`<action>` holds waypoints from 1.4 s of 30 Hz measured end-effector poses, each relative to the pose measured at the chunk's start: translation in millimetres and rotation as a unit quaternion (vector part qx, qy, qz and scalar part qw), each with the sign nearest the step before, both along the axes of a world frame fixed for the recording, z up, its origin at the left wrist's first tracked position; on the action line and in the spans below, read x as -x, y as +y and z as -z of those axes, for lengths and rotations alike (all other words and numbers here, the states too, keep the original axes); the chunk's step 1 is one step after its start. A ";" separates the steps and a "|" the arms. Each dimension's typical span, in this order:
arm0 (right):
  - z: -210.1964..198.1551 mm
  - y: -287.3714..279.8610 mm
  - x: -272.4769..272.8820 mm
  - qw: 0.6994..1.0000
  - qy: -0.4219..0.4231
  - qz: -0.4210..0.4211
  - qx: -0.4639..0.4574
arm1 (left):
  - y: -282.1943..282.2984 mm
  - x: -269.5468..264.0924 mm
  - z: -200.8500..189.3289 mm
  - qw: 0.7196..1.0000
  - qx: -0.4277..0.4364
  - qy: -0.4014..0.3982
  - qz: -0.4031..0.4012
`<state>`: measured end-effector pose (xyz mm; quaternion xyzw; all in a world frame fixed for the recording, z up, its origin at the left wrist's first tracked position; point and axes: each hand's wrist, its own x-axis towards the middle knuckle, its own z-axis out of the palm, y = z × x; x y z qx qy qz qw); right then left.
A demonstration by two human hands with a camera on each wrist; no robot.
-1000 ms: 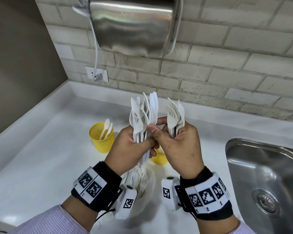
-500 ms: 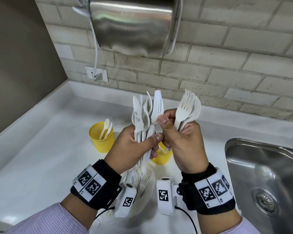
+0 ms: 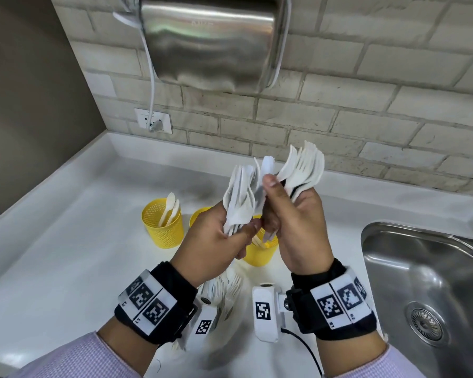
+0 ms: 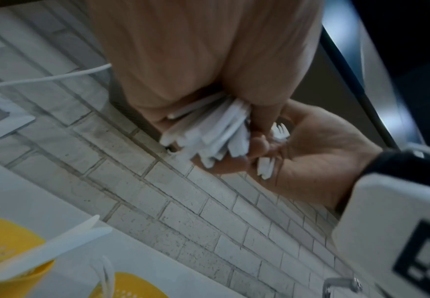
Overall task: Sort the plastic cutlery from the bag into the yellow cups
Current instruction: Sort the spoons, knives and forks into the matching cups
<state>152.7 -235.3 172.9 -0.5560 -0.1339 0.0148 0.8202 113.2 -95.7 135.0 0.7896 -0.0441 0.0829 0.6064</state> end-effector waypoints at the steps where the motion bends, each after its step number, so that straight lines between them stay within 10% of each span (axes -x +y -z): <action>1: -0.8 2.6 1.4 1.000 -0.001 0.003 0.003 | -1.8 -0.4 0.8 1.000 -0.011 -0.010 -0.008; 10: 4.0 10.1 -3.2 0.997 0.059 0.027 -0.036 | -3.5 -0.6 1.8 0.994 -0.053 -0.064 -0.073; 21: -15.5 -16.8 -20.5 0.963 0.162 0.102 -0.188 | -3.1 6.2 1.5 0.999 0.016 0.015 0.035; 30: -24.7 -40.0 -24.5 0.975 0.084 0.188 -0.089 | -4.3 7.4 -4.1 0.989 0.112 0.057 0.077; 42: -5.9 -18.8 -9.5 0.992 -0.055 0.117 -0.012 | 2.8 -0.7 9.6 0.977 -0.157 -0.093 -0.113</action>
